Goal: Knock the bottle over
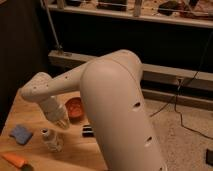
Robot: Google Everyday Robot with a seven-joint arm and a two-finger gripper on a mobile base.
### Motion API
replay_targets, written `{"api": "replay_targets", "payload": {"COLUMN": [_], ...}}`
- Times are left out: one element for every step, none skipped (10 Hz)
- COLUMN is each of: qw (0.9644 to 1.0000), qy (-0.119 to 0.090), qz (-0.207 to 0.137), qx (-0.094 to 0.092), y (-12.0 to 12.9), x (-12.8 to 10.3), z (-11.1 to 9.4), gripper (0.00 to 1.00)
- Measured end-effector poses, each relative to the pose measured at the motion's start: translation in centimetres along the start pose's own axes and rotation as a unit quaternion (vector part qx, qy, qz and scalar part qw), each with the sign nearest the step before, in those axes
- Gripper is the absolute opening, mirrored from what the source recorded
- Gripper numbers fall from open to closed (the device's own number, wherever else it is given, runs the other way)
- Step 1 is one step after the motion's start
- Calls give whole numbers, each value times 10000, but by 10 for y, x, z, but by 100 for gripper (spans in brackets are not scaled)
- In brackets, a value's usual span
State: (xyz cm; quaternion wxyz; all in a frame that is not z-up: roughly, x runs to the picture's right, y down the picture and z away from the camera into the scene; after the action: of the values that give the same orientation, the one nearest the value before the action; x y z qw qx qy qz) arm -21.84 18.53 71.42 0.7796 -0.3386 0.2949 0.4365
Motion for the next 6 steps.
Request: {"api": "replay_targets", "payload": {"qw": [9995,9970,9914,9874,9805,9738], "qy": [213,555,1041,1312,1666,1928], "qz": [-5,30,165,266,447,616], "qx": [-254,-535,-772,-847,-938,-1038], "y": [8,15,19,17,13,10], "x": [3,8,13,13,10,3], "z": [0,-1,-3,-4,-5,-4], "gripper": [0,0,0,0,0,0]}}
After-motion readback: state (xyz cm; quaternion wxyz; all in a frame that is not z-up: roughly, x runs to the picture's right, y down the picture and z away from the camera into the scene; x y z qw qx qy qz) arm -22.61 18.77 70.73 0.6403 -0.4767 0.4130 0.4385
